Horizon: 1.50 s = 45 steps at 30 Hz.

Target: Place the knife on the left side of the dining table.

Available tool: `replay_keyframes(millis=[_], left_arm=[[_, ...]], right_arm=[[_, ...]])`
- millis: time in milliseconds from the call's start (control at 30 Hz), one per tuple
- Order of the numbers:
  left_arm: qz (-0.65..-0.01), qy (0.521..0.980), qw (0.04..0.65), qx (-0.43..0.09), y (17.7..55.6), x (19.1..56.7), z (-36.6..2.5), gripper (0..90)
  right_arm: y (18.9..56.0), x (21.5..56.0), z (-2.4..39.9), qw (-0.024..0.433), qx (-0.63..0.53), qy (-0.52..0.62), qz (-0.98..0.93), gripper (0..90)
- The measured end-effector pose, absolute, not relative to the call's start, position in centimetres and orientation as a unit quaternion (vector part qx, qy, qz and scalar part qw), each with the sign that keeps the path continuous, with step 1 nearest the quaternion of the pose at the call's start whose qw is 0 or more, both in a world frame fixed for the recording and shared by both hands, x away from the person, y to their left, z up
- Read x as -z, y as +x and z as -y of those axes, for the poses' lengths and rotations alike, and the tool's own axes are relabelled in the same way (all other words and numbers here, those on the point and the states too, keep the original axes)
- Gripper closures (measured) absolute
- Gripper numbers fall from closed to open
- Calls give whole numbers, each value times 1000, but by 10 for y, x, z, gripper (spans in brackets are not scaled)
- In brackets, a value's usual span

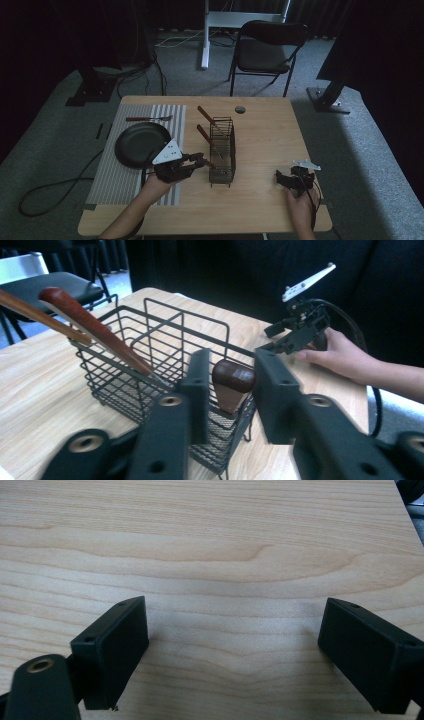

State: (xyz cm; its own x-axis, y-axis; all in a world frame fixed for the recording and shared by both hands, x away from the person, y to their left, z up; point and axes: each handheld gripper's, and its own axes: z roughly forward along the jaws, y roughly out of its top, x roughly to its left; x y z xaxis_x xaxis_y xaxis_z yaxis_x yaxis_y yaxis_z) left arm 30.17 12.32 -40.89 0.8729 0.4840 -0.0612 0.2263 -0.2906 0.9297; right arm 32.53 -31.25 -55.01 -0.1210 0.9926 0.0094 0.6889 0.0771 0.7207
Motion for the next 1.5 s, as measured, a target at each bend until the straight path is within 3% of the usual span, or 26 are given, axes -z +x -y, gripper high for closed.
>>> replay_keyframes(millis=[733, 1500], left_arm=[[-206, 790, 564, -121, 305, 388, -114, 751], [-197, 763, 597, -153, 285, 334, -153, 751]], right_arm=[[325, 550, 313, 256, -296, 611, -688, 116], [325, 550, 313, 256, -296, 611, -688, 116]])
